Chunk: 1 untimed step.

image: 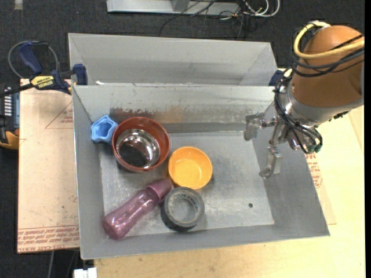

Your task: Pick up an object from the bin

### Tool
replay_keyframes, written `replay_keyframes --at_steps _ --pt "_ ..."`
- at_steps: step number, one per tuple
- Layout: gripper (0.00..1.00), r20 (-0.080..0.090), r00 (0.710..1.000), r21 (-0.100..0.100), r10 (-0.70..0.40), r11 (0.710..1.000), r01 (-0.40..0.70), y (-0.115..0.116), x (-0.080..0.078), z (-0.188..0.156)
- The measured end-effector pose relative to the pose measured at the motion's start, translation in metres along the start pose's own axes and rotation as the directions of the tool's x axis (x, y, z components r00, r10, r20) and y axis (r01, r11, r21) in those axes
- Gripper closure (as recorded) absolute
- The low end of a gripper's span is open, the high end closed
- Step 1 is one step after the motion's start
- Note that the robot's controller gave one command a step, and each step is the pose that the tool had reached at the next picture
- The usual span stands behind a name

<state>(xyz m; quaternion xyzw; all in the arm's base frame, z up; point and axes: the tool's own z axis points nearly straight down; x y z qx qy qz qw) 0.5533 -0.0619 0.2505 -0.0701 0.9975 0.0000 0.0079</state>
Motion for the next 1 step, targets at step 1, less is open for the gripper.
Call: replay_keyframes --at_steps 1 --pt "0.00 -0.012 0.988 -0.006 -0.156 0.988 0.156 0.0941 -0.0127 0.1065"
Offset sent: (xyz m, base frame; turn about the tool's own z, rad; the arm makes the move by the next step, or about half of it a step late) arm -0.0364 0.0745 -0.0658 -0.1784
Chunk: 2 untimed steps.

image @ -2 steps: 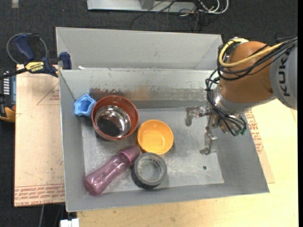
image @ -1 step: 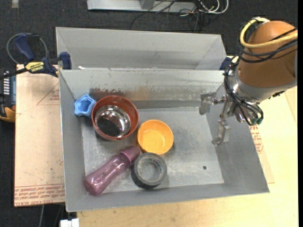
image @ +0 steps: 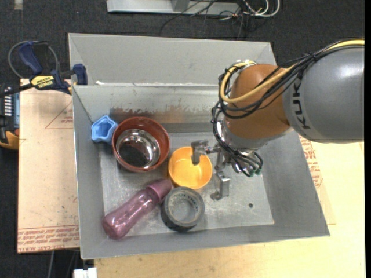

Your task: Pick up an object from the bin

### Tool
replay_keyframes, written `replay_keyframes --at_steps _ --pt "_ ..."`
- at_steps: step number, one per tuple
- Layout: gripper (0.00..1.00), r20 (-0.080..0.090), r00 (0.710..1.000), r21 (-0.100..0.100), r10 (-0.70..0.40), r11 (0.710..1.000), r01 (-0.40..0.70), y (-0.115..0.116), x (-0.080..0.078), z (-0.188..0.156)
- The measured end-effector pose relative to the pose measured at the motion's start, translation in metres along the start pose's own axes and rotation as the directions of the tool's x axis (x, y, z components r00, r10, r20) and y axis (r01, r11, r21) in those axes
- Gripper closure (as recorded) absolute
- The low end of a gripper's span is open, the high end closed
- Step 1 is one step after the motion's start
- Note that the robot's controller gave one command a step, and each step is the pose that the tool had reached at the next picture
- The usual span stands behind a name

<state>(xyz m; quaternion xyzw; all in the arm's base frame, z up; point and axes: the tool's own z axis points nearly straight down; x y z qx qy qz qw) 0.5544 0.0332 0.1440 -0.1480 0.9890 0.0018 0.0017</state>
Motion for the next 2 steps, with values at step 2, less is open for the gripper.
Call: replay_keyframes --at_steps 2 --pt "0.00 0.002 0.999 -0.003 0.040 0.999 -0.040 0.042 0.009 0.043"
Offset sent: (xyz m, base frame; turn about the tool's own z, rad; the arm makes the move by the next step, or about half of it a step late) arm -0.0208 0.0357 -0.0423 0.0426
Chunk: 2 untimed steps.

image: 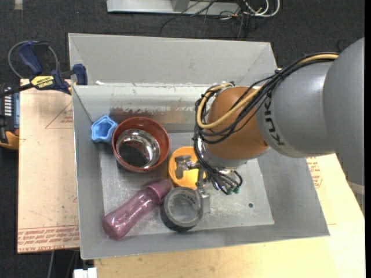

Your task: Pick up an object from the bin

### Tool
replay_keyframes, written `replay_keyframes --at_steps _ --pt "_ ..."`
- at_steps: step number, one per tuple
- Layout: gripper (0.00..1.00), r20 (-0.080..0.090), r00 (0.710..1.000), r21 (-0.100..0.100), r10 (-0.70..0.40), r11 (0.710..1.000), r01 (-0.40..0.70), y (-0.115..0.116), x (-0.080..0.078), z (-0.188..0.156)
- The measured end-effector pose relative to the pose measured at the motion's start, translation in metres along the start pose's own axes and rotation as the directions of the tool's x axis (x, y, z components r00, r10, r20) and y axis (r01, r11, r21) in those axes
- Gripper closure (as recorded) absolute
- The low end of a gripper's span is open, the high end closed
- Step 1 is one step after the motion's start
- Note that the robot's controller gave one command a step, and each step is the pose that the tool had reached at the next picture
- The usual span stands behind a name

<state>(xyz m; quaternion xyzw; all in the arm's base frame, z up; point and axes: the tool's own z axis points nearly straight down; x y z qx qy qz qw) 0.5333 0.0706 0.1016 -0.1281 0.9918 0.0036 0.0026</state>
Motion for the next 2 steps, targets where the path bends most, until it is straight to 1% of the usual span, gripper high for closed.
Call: replay_keyframes --at_steps 1,2 --pt "0.00 0.030 0.999 0.016 -0.029 0.999 0.029 0.000 0.032 -0.007" --pt "0.00 0.018 1.000 0.006 -0.026 1.000 0.026 -0.034 -0.063 0.007"
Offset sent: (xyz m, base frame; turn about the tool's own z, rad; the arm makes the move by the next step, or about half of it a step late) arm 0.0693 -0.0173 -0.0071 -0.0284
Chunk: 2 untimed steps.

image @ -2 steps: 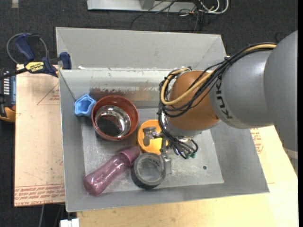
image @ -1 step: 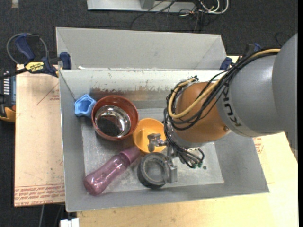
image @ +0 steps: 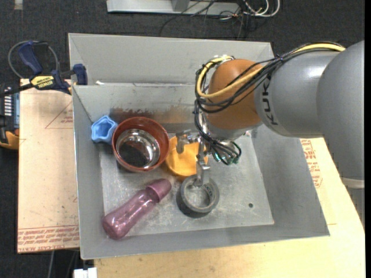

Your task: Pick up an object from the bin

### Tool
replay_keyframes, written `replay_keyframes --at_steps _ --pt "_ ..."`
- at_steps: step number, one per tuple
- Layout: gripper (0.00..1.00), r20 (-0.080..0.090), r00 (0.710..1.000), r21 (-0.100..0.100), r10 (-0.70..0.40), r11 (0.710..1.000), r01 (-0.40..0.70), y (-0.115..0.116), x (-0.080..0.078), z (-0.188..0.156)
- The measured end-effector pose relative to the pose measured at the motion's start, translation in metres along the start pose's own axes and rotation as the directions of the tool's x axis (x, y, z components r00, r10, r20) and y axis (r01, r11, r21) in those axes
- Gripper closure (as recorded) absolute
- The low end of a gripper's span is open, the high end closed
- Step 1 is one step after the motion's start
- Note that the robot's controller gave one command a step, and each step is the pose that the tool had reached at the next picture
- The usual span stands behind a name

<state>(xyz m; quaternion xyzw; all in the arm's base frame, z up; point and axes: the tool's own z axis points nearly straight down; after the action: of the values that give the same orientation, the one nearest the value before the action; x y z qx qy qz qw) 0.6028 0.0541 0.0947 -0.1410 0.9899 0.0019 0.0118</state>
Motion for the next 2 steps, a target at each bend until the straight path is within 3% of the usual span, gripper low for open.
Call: replay_keyframes --at_steps 1,2 --pt "1.00 0.000 1.000 0.001 0.000 1.000 0.000 -0.0010 -0.0006 -0.0007" --pt "1.00 0.000 1.000 0.001 0.000 1.000 0.000 -0.0011 -0.0006 -0.0007"
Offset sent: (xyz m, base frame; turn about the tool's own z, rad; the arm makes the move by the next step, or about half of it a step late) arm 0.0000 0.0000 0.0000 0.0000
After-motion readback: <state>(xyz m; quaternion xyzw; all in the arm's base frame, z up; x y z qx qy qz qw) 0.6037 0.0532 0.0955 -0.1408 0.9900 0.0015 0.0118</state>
